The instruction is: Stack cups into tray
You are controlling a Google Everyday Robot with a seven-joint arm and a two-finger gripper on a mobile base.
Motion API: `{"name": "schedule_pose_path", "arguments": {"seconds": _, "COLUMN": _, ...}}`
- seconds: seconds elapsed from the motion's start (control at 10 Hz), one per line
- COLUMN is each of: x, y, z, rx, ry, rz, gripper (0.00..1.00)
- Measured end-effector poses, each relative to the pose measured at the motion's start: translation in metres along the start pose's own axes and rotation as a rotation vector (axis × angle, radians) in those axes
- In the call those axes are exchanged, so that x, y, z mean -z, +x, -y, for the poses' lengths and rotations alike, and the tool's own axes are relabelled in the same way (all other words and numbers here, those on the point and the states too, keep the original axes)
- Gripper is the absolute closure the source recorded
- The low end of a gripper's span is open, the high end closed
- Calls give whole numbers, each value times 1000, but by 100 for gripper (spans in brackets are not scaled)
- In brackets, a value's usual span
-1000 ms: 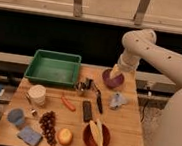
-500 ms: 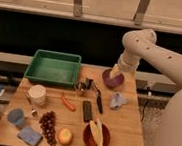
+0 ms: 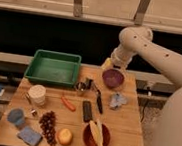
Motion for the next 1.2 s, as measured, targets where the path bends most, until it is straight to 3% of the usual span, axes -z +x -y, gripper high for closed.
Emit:
{"name": "schedule_pose_path", "arguments": {"seconds": 0.2, "x": -18, "y": -3, "z": -27, "rx": 43, "ry": -49, "rz": -19, "gripper": 27}}
{"name": "schedule_pose_path", "arguments": {"seconds": 0.3, "x": -27, "y": 5, "z": -44, "rx": 64, "ry": -86, "rz": -36, "gripper": 27}}
{"name": "schedule_pose_path", "arguments": {"seconds": 0.4, "x": -32, "y": 10, "z": -53, "rx": 83, "ry": -98, "rz": -49, "gripper": 27}}
{"name": "schedule_pose_path", "arguments": {"seconds": 0.9, "x": -31, "y": 9, "z": -54, "rx": 86, "ry": -101, "rz": -56, "gripper": 27}}
{"name": "schedule_pose_path", "arguments": {"seconds": 1.2, "x": -60, "y": 17, "z": -60, "rx": 79, "ry": -135, "rz": -111, "gripper": 27}}
